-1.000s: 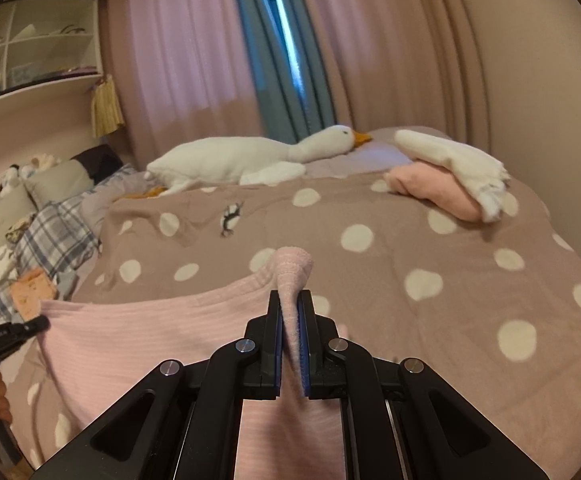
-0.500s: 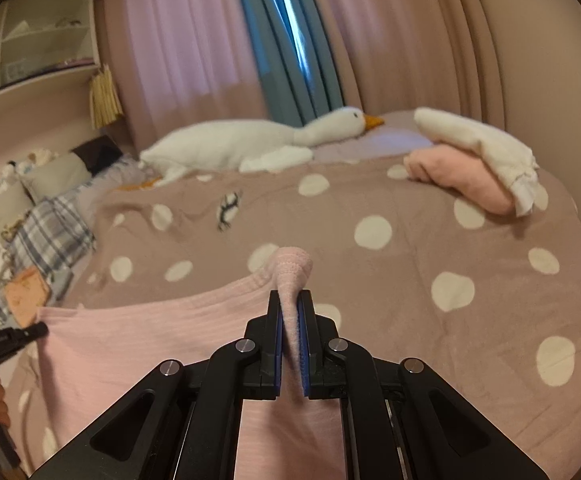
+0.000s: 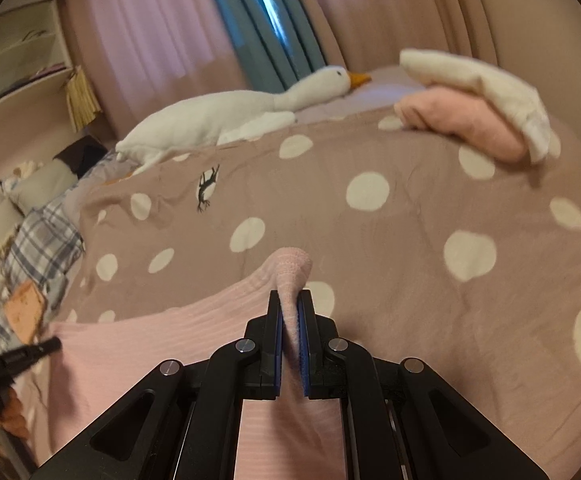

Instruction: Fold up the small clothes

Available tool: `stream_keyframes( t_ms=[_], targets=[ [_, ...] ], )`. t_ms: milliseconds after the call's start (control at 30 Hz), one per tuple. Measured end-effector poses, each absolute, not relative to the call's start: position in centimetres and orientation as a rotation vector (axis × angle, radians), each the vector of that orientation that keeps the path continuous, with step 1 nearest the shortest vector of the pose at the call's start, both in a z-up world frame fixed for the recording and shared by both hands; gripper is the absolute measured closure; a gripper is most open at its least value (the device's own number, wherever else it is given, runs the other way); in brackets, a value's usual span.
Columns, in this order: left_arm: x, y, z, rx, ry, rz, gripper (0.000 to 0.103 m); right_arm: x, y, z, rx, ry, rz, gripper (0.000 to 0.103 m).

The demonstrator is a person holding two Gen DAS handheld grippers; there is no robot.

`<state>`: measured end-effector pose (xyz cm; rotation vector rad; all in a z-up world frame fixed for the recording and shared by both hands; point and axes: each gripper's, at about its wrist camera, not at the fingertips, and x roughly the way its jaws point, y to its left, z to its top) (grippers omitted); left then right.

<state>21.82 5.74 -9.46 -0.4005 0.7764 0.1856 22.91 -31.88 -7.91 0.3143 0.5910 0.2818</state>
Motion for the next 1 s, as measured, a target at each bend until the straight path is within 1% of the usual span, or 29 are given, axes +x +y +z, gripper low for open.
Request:
stream_keyframes(
  t_ms=[533, 1000],
  targets=[
    [25.8, 5.9, -14.7, -0.377, 0.901, 0.236, 0.099, 25.7, -31.4, -11.2, 0.322, 0.683, 0.237, 0.095],
    [26.9, 5.8, -17.0, -0.325, 0.966, 0.295, 0.095, 27.1, -31.7, -12.8, 0.321, 0.748, 0.208, 0.095]
  ],
)
